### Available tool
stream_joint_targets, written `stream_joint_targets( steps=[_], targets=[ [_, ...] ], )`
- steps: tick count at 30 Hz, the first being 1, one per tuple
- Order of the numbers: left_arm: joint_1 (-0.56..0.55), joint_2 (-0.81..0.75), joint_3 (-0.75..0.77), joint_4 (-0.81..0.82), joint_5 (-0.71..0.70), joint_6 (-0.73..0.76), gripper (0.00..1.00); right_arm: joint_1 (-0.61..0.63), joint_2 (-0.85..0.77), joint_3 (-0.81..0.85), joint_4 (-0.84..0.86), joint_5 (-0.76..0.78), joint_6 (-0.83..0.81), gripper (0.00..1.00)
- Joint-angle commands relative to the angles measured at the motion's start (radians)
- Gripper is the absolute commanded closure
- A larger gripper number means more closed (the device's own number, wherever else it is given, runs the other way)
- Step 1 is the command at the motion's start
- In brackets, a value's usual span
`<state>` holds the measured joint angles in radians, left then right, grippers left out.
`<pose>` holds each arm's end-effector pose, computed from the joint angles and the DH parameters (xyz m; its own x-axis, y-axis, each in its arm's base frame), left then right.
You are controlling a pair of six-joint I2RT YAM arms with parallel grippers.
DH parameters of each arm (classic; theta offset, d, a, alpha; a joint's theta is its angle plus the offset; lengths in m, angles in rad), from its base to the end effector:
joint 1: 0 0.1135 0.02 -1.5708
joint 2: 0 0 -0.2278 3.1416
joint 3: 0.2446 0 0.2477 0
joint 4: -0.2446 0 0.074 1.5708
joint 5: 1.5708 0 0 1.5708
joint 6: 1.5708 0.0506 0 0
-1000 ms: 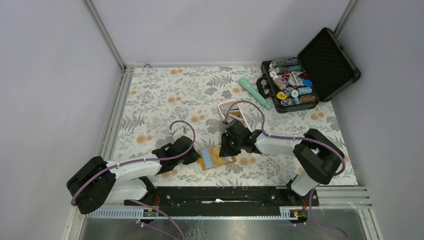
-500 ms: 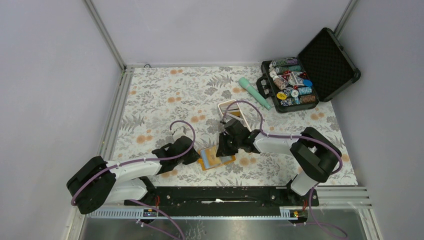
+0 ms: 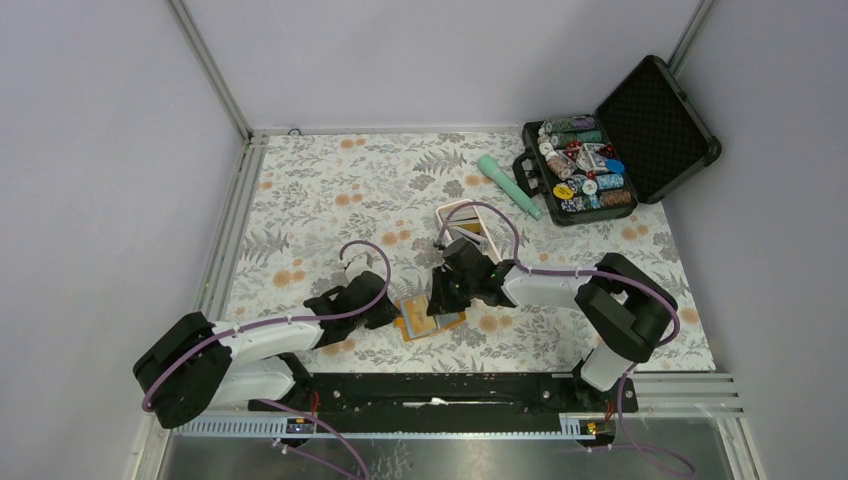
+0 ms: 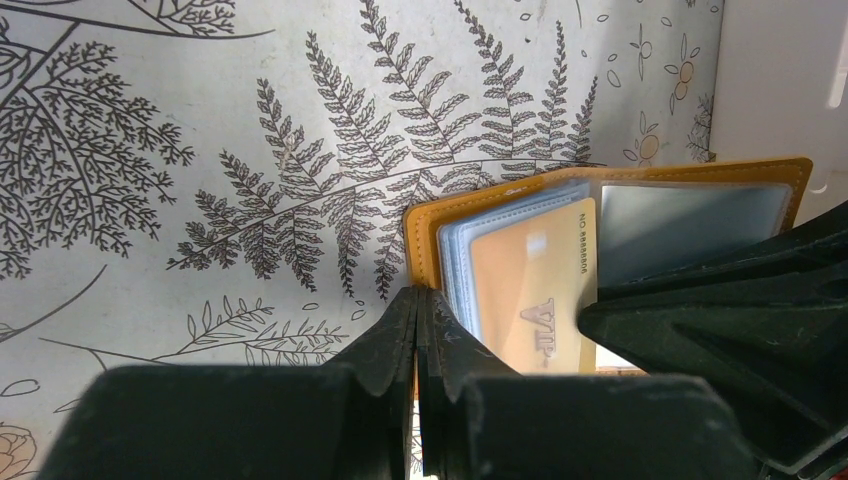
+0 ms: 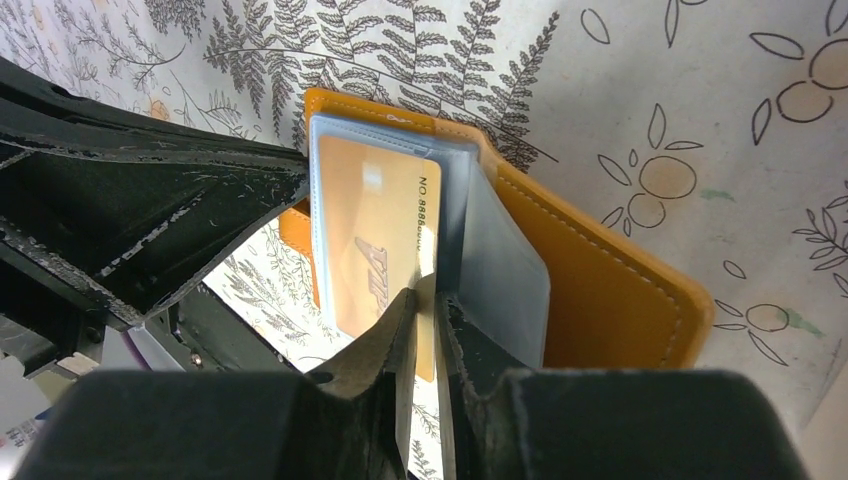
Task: Put the credit cards into the card holder
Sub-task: Insert the credit card into the card holder.
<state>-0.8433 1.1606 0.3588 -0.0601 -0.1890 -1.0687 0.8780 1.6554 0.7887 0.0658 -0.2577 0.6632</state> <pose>0.1533 -0.1579 0.0975 -0.8147 -0.3798 -0.4383 -0.1286 0.8552 -0.5020 0.1984 0.2592 0.1079 -0.8892 -0.1392 -0.4359 -0.3933 0.7192 0.5727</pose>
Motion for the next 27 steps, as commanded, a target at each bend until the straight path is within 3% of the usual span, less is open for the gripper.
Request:
stream_joint_targets(
  steps=[1,13,27],
  targets=[
    [-0.001,0.016,0.017,-0.050,-0.026,0.027,0.98,0.020,-0.002,0.049,-0.005,-0.010,-0.004,0.82],
    [-0.001,-0.011,0.008,-0.073,-0.044,0.027,0.99,0.020,-0.116,0.033,-0.107,0.089,-0.017,0.65],
    [-0.002,-0.013,0.003,-0.072,-0.041,0.023,0.99,0.022,-0.035,0.040,-0.032,0.019,0.007,0.59]
  ],
)
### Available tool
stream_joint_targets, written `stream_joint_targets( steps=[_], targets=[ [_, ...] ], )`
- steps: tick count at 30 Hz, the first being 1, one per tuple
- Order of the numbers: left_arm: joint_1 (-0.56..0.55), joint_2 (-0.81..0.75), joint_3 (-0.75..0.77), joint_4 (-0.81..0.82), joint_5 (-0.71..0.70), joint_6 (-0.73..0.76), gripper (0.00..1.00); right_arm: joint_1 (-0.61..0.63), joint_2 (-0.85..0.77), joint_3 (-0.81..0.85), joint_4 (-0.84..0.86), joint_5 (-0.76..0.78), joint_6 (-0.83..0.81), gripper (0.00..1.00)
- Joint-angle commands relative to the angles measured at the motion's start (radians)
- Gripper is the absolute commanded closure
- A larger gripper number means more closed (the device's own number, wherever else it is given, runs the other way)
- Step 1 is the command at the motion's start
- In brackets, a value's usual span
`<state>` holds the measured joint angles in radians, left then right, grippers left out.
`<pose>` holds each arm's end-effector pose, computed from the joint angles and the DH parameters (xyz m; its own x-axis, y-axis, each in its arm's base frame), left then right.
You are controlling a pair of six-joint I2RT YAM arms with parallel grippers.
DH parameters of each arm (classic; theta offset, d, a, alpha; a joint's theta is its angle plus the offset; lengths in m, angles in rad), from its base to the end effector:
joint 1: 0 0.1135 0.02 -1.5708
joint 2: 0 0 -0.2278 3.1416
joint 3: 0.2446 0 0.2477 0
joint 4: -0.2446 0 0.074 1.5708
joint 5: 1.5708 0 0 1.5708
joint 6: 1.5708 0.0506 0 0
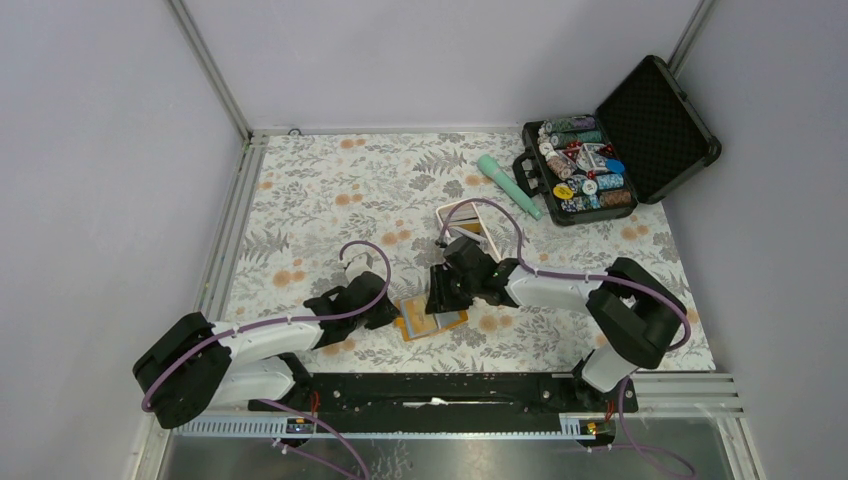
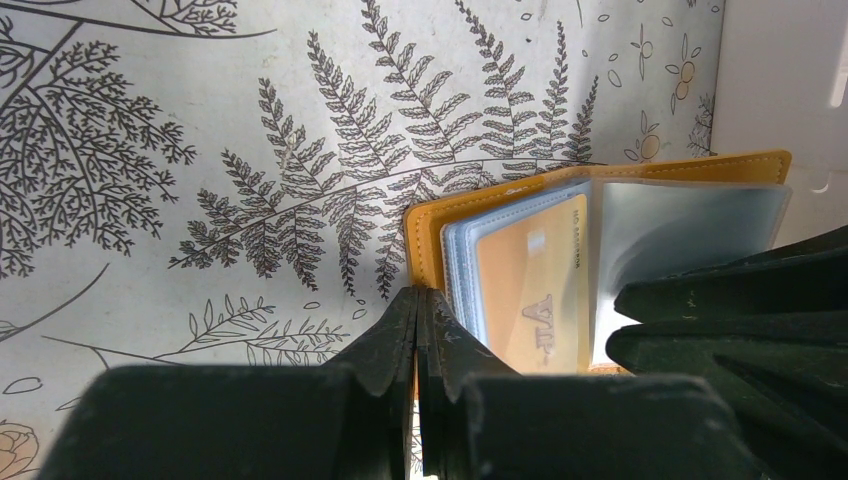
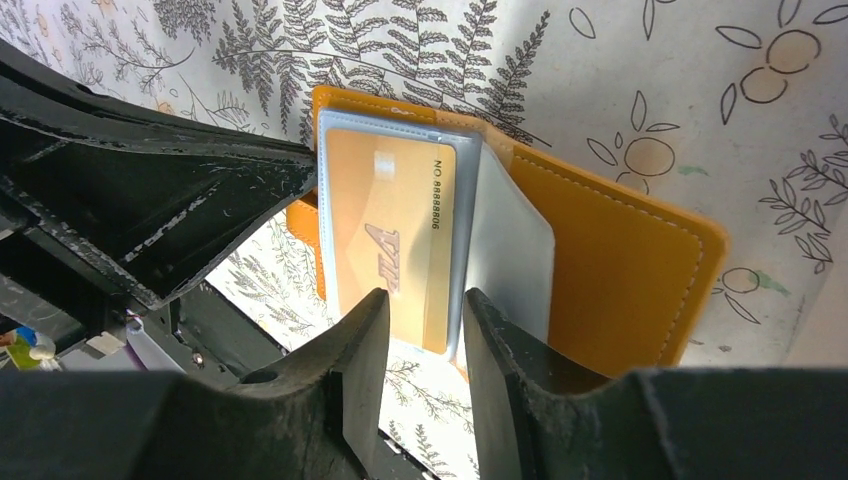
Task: Put the credit cards into the card holder
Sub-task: Insert the credit card into the card holder.
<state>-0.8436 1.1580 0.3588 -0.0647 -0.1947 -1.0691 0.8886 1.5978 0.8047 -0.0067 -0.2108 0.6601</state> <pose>0.1532 -0.1575 0.0977 -0.8125 -0.3810 -0.4413 -0.1309 0.8568 -0.4987 0.1958 0.2578 0.1235 -0.8790 -0.1311 -0.4584 -0.3949 0.7390 0.5459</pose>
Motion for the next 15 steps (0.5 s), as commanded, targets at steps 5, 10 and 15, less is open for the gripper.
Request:
stream_joint_targets(
  steps=[5,10,15],
  targets=[
    [-0.001,-0.009,0.003,-0.067,-0.035,0.021,0.99,0.015,0.053,0.034,0.052,-0.035,0.017,0.59],
    [0.000,-0.010,0.003,-0.066,-0.034,0.023,1.00,0.028,0.076,0.051,0.053,-0.039,0.019,0.61],
    [-0.001,-0.010,0.003,-0.067,-0.034,0.022,1.00,0.042,0.068,0.059,0.051,-0.036,0.027,0.62]
  ],
)
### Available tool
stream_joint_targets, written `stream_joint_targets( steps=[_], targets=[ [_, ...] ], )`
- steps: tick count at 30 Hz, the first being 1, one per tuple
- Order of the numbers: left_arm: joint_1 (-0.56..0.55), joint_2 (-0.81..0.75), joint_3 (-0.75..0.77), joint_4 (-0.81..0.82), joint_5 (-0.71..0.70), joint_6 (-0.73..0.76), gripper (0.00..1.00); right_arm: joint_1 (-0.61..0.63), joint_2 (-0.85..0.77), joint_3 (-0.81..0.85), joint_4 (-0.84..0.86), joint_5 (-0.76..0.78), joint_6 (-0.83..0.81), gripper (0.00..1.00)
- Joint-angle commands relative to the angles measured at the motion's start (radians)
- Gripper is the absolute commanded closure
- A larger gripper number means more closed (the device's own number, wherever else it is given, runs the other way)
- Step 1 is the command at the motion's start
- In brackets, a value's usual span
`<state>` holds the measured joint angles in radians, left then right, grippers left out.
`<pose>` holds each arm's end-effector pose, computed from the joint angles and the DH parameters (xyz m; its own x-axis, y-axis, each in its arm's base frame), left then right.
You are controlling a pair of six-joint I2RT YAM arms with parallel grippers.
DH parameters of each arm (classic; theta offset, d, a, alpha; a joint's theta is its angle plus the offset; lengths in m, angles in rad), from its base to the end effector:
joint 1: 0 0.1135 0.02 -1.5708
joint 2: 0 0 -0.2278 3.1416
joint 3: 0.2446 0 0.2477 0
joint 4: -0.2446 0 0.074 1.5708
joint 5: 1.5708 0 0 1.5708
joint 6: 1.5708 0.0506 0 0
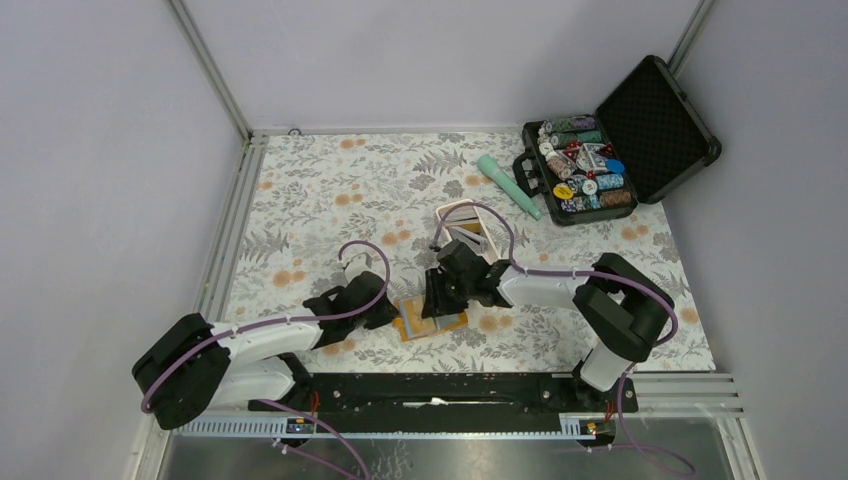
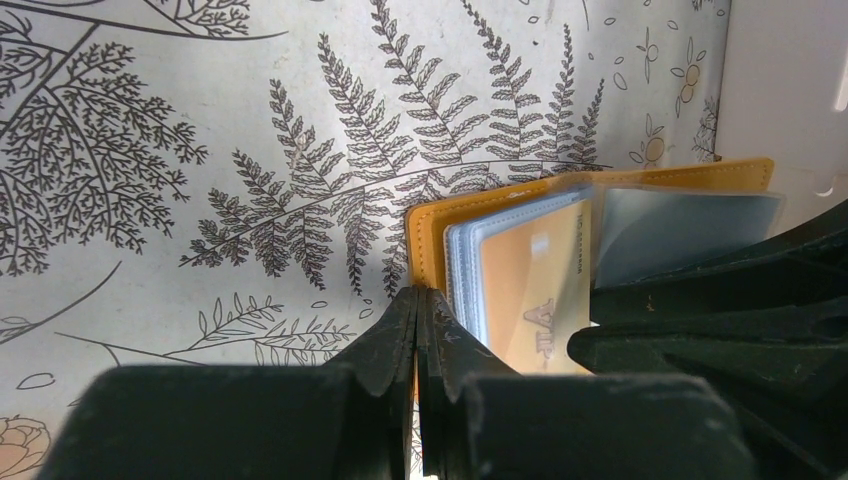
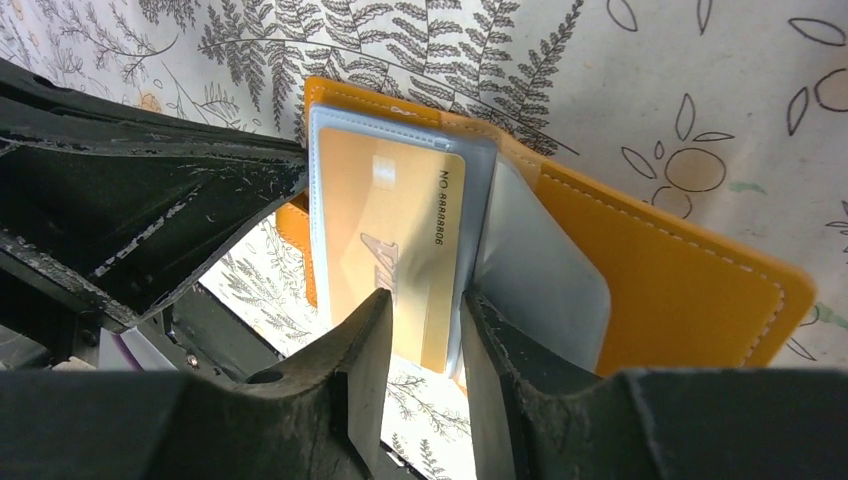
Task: Put the credit cards into the card holder
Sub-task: Insert the credit card into the card holder.
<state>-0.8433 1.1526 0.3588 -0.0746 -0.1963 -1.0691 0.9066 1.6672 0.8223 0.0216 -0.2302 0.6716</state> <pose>0.1528 -0.1567 0.0980 -0.8129 -0.3802 -0.4412 -0.1331 0.8587 -0.4948 0.1944 0.2671 0.1099 -0.8904 -0.1546 -0.4280 -0.3937 0.7336 0.5540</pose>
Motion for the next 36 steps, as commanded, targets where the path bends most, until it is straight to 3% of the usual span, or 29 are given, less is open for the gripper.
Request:
stream_joint_targets(
  steps=[1,27,31,36],
  targets=[
    [-0.002,-0.005,0.003,-0.057,-0.032,0.021,1.00,0.026,-0.001,0.046,0.018,-0.015,0.014,0.62],
    [-0.002,-0.034,0.006,-0.078,-0.045,0.019,1.00,0.076,0.012,0.118,-0.071,0.070,0.004,0.63],
    [-0.002,-0.096,0.008,-0.116,-0.061,0.033,0.97,0.075,-0.047,0.110,-0.124,0.116,-0.015,0.59],
    [0.004,-0.194,0.025,-0.198,-0.104,0.057,0.86,0.075,-0.139,0.083,-0.164,0.145,-0.017,0.55]
  ],
)
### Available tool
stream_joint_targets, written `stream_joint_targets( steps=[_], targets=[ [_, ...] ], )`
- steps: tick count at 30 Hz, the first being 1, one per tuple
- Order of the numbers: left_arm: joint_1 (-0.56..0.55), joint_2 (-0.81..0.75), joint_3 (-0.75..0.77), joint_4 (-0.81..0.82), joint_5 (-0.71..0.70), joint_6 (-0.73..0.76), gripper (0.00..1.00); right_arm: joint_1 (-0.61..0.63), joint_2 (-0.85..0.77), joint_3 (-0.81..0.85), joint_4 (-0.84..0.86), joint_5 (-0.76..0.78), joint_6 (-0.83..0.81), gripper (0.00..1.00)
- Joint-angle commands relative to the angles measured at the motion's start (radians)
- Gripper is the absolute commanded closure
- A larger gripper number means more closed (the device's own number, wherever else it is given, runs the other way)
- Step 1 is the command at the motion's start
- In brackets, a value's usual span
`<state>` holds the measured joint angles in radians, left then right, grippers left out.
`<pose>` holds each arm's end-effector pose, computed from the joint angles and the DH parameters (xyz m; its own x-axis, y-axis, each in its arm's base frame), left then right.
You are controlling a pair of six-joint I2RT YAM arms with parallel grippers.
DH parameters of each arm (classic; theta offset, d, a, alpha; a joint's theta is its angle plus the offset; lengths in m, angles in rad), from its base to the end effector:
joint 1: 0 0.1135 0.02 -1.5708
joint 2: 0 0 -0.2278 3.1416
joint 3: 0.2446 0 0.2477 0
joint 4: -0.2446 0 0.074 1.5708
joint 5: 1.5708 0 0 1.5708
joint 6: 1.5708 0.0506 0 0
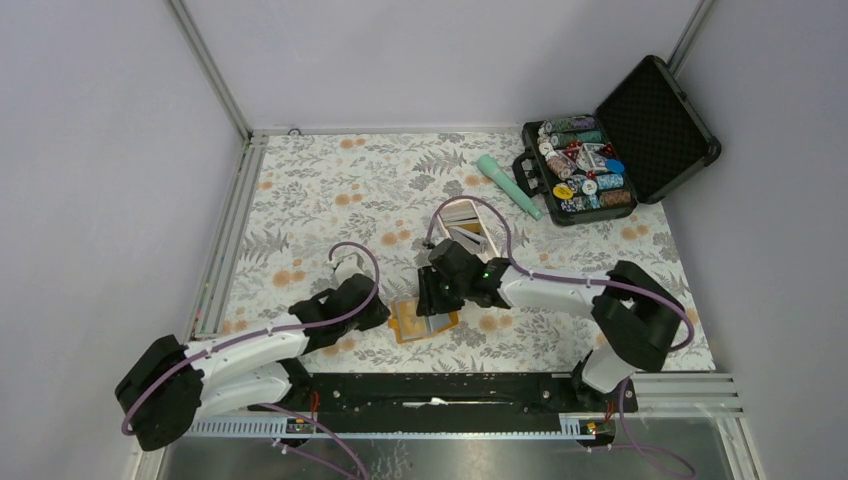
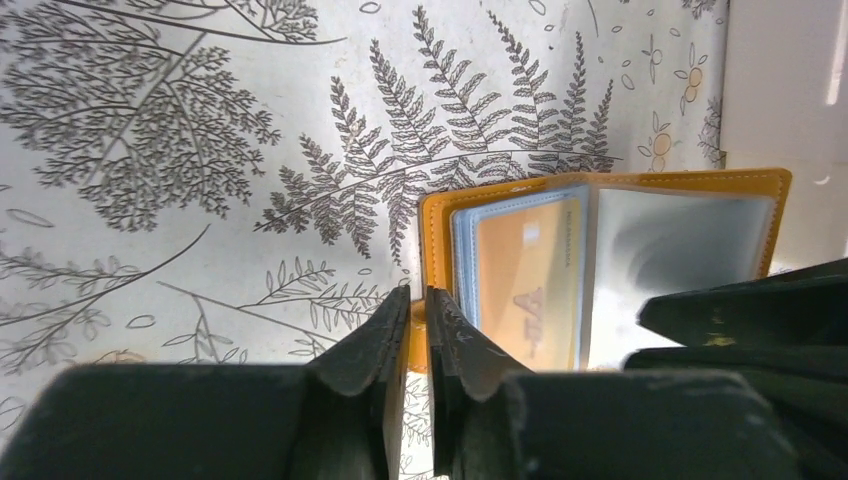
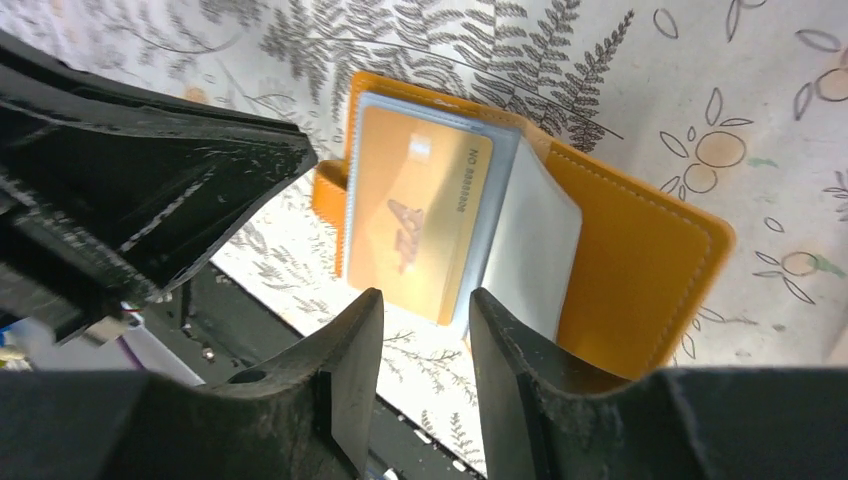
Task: Put the credit cards into the card holder
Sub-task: Insert the credit card into the card holder, then turn over the card slot in the card holder.
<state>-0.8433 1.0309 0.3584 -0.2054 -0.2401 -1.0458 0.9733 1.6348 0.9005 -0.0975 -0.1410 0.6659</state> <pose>0.1466 -0.1465 0.1114 -0.7968 -0.3691 -0.4785 -0.1298 0.8778 -0.4610 0.1836 0.2824 0.1326 -0.8656 -0.1848 -0.4655 -0.4287 0.7540 0.4978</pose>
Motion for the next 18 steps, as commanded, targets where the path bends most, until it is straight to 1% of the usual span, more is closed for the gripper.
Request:
stream_joint_targets(
  steps=[1,5,10,15,18],
  targets=[
    [0.005,-0.092,0.030,-0.084,-0.067,0.039,0.82,0.008,-0.126,-0.003,-0.052,0.064,-0.011,0.55],
    [0.010,-0.154,0.046,-0.121,-0.073,0.054,0.70,0.008,-0.178,-0.034,-0.077,0.100,-0.008,0.54],
    [0.009,-0.183,0.055,-0.096,-0.012,0.057,0.57,0.008,-0.193,-0.067,-0.080,0.119,-0.003,0.54],
    [0.009,-0.193,0.051,-0.012,0.079,0.038,0.52,0.008,-0.198,-0.086,-0.082,0.136,-0.002,0.55],
    [0.009,-0.181,0.042,0.037,0.117,0.026,0.51,0.008,-0.198,-0.089,-0.093,0.174,-0.003,0.54]
  ],
)
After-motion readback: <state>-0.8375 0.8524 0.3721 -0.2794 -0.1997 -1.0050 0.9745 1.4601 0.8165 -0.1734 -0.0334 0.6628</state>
